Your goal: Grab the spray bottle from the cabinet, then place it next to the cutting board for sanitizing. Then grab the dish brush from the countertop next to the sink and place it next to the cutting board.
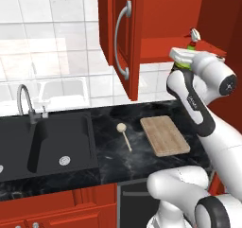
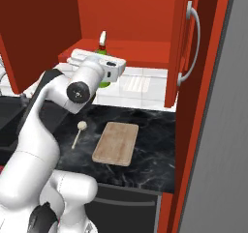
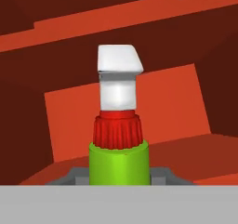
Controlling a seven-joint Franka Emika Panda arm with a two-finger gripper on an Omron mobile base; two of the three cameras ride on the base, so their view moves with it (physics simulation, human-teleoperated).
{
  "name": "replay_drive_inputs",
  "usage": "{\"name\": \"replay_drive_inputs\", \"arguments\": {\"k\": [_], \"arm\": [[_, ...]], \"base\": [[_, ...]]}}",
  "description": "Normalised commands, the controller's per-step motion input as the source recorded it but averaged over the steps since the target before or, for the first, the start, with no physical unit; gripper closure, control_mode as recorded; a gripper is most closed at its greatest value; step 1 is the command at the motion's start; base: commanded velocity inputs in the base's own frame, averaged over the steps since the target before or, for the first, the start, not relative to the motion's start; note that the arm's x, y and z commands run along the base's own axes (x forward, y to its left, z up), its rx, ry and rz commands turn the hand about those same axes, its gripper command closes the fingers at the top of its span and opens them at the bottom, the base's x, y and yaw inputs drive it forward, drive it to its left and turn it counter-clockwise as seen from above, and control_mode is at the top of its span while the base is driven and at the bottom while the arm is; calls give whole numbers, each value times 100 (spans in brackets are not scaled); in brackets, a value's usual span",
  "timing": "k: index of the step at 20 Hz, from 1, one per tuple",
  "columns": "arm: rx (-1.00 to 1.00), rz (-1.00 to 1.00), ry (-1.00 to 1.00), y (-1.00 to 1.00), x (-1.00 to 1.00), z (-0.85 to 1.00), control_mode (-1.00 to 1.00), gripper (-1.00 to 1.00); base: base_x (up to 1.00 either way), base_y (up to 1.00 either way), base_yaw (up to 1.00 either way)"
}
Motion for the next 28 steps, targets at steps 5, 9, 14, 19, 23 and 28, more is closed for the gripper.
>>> {"name": "replay_drive_inputs", "arguments": {"k": [5, 9, 14, 19, 23, 28], "arm": [[0, 0, 0, 13, -74, -57, -100, 100], [0, 0, 0, 14, 0, -58, -100, 100], [0, 2, 0, 14, 44, -44, -100, 100], [0, 11, 1, 6, 64, -64, -100, 100], [0, 24, 8, 0, 51, -58, -100, 100], [-10, 24, 1, 3, 58, -69, -100, 100]], "base": [[0, 0, 0], [0, 0, 0], [0, 0, 0], [0, 0, 0], [0, 0, 0], [0, 0, 0]]}}
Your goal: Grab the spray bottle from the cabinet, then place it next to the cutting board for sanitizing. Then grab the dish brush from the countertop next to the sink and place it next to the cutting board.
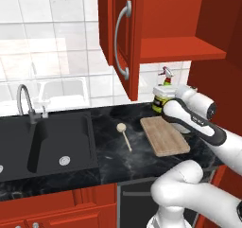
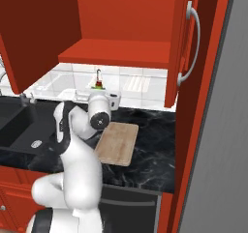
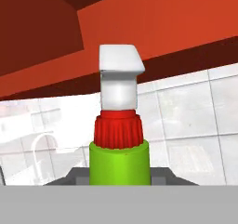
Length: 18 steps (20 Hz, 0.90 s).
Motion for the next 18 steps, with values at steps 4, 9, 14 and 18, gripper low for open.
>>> {"name": "replay_drive_inputs", "arguments": {"k": [4, 9, 14, 18], "arm": [[-16, 20, -1, 13, 36, -60, -100, 100], [-10, 23, 0, 25, 30, -53, -100, 100], [1, 23, 0, 23, 14, -47, -100, 100], [1, 17, 0, 5, 14, -46, -100, 100]], "base": [[0, 0, 0], [0, 0, 0], [0, 0, 0], [0, 0, 0]]}}
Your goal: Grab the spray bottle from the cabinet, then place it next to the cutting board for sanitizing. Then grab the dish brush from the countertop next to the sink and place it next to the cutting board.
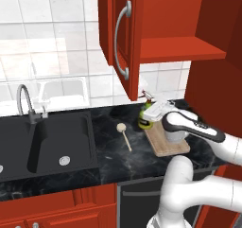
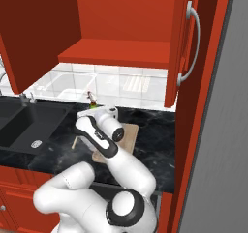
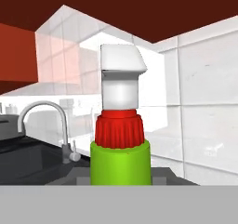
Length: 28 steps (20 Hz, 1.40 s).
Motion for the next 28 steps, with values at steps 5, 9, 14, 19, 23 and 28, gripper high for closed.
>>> {"name": "replay_drive_inputs", "arguments": {"k": [5, 9, 14, 19, 23, 28], "arm": [[0, 11, 0, 13, 18, -33, -100, 100], [0, 5, 0, 15, 14, -4, -100, 100], [0, 1, 2, 16, 7, -13, -100, 100], [0, 1, 2, 16, 10, -30, -100, 100], [0, 2, 0, 7, 10, -30, -100, 100], [0, 2, 0, 0, 8, -34, -100, 100]], "base": [[0, 0, 0], [0, 0, 0], [0, 0, 0], [0, 0, 0], [0, 0, 0], [0, 0, 0]]}}
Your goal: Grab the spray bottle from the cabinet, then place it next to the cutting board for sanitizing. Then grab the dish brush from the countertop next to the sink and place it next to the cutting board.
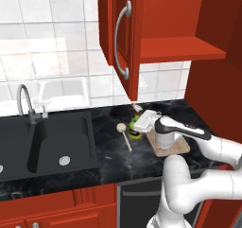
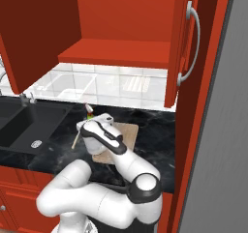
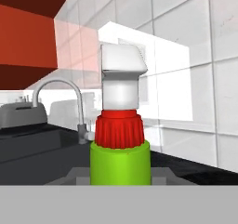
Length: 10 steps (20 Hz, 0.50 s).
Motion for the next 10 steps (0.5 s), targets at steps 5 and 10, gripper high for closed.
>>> {"name": "replay_drive_inputs", "arguments": {"k": [5, 10], "arm": [[0, 2, 0, 0, 8, -31, -100, 100], [0, 2, 0, 0, 2, -27, -100, 100]], "base": [[0, 0, 0], [0, 0, 0]]}}
